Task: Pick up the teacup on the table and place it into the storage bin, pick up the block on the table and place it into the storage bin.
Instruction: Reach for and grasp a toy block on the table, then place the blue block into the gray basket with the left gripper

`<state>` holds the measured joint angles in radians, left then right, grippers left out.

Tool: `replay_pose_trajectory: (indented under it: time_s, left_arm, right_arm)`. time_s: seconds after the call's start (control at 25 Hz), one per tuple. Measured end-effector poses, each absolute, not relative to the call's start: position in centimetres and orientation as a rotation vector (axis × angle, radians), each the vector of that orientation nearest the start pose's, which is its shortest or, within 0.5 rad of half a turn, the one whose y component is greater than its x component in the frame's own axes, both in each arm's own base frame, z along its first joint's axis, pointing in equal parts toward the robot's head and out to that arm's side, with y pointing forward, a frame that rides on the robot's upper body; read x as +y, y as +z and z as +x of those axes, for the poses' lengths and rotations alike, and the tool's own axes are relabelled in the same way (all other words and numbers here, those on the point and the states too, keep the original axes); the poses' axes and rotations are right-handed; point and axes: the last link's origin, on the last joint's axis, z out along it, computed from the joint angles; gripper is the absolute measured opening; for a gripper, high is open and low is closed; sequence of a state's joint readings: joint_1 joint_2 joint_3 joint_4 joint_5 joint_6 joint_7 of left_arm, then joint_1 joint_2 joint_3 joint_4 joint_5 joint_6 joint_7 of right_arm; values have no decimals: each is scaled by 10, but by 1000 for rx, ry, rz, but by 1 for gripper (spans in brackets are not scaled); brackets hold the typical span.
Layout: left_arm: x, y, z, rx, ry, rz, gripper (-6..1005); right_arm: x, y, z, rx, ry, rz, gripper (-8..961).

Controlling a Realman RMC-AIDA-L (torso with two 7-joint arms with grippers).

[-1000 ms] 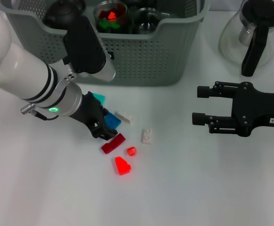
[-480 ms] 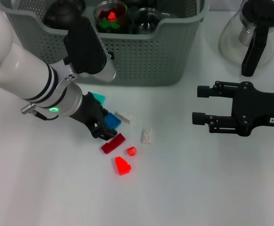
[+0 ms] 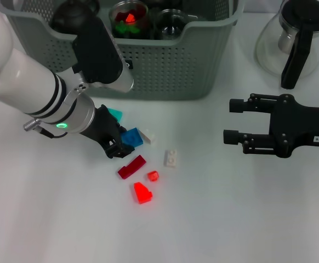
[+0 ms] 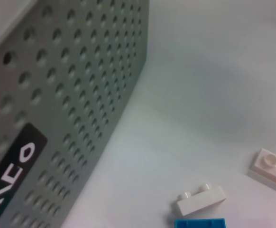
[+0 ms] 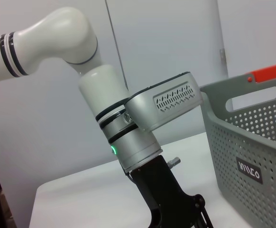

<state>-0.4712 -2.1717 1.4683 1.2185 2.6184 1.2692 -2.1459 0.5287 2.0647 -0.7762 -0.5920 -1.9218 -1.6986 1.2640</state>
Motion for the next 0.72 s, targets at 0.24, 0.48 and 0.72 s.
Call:
replay_pose_trajectory:
  time_s: [0.24,0.48,0.72]
  left_arm:
    - [338,-46,-215,-509,475,-2733,401]
    - [329,-8,-217,-616,281,-2841,401]
    - [313,43,-237,-754,-167,-3004,400]
  right_arm:
    - [308,-10,246,447,854,-2883,760]
    - [308,-10,246,448,855,-2884,761]
    - [308,-10,245,448,857,-2885,761]
